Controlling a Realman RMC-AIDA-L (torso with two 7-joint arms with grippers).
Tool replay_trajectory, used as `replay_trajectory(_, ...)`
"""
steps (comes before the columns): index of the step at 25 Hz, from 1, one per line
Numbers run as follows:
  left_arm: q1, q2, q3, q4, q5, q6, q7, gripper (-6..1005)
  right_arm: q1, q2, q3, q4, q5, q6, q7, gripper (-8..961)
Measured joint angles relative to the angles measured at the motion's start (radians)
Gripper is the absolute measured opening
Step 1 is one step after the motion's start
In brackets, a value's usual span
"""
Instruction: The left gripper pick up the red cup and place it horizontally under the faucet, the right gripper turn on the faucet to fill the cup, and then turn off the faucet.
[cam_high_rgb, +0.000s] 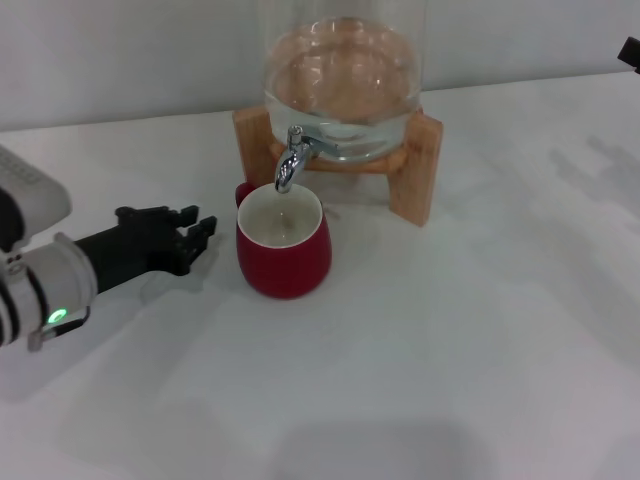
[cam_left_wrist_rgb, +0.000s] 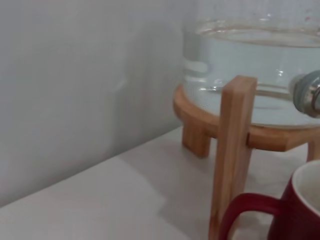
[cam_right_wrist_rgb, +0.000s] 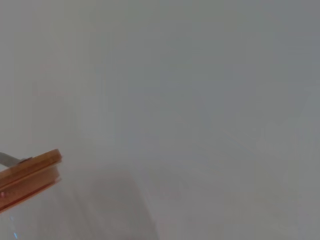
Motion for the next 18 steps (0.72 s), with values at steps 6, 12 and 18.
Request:
replay_trajectory(6,0.161,0.000,0.008,0.204,-0.003,-0.037,-0.094,237,-0.001,0.000,0.011,0.000,0.000,0.002,-0.001,781)
replay_trajectory(12,0.303,0.002,0.007,0.382,-0.036,-0.070,-0.184,238,0.001,0.000,0.012,0.000,0.000,0.003,-0.001,780)
replay_trajectory(18,0.415,0.006,-0.028,0.498,-0.106,-0.101,-0.283,453,-0.005,0.000,0.012,0.000,-0.006,0.009,-0.001,780)
